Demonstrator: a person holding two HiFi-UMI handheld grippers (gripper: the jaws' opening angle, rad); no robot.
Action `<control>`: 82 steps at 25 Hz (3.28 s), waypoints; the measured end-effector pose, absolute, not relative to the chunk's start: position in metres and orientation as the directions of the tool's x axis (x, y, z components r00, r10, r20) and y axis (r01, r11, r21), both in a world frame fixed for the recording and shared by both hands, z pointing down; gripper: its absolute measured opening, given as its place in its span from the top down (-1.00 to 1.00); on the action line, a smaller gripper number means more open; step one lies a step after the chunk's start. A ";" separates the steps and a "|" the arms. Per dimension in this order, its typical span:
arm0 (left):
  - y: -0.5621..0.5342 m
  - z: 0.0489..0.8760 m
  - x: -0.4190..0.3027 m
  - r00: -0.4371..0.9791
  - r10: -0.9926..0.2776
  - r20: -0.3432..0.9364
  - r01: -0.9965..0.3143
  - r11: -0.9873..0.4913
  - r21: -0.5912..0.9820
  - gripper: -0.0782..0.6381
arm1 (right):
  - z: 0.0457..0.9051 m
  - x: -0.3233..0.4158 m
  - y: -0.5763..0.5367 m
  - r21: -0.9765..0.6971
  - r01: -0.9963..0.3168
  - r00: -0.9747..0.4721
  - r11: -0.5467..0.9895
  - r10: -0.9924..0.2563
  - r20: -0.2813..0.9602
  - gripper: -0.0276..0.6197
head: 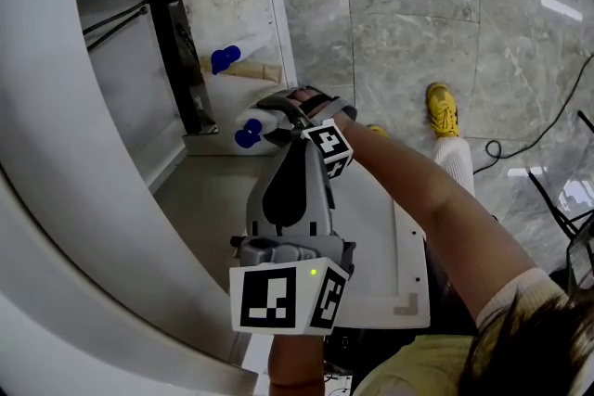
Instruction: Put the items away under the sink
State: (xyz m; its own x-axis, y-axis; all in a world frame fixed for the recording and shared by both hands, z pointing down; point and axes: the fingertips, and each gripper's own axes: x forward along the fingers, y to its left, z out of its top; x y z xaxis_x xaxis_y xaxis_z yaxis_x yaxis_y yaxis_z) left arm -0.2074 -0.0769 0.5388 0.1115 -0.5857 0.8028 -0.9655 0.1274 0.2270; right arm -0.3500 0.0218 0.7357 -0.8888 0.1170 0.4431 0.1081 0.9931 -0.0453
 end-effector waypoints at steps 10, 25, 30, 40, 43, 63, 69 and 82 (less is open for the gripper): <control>-0.072 0.544 -0.211 0.070 -0.568 0.820 -0.981 0.111 0.161 0.66 | 0.719 -0.322 0.017 -0.013 0.142 -0.881 0.990 0.133 0.455 0.10; -0.067 0.543 -0.228 -0.039 -0.569 0.821 -0.986 0.157 0.062 0.66 | 0.658 -0.229 -0.023 -0.080 0.011 -0.855 0.997 0.051 0.517 0.11; -0.067 0.523 -0.224 -0.041 -0.587 0.809 -0.985 0.160 0.066 0.66 | 0.621 -0.199 -0.036 -0.087 -0.043 -0.857 0.995 0.008 0.516 0.11; -0.062 0.446 -0.214 -0.065 -0.645 0.762 -0.966 0.232 0.114 0.66 | 0.528 -0.140 -0.054 -0.079 -0.127 -0.850 0.989 -0.067 0.523 0.40; -0.064 0.424 -0.209 -0.084 -0.660 0.746 -0.966 0.239 0.103 0.67 | 0.500 -0.128 -0.059 -0.087 -0.154 -0.848 0.984 -0.086 0.522 0.50; -0.020 0.311 -0.171 -0.121 -0.724 0.679 -0.949 0.286 0.135 0.67 | 0.347 -0.050 -0.078 -0.085 -0.302 -0.820 0.950 -0.213 0.531 0.75; -0.002 0.291 -0.163 -0.141 -0.740 0.658 -0.937 0.315 0.153 0.68 | 0.315 -0.034 -0.083 -0.111 -0.369 -0.812 0.923 -0.263 0.521 0.80; 0.045 0.258 -0.151 -0.186 -0.769 0.612 -0.906 0.376 0.197 0.67 | 0.264 -0.021 -0.065 -0.130 -0.372 -0.831 0.919 -0.267 0.488 0.83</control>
State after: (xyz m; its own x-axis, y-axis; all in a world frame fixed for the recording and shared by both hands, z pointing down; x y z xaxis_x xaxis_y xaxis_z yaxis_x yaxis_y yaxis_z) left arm -0.1512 0.0452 0.2583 -0.1859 -0.7686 0.6121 -0.9055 0.3758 0.1969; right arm -0.0213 -0.0646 0.2640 -0.8308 -0.2670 0.4883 -0.3716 0.9193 -0.1296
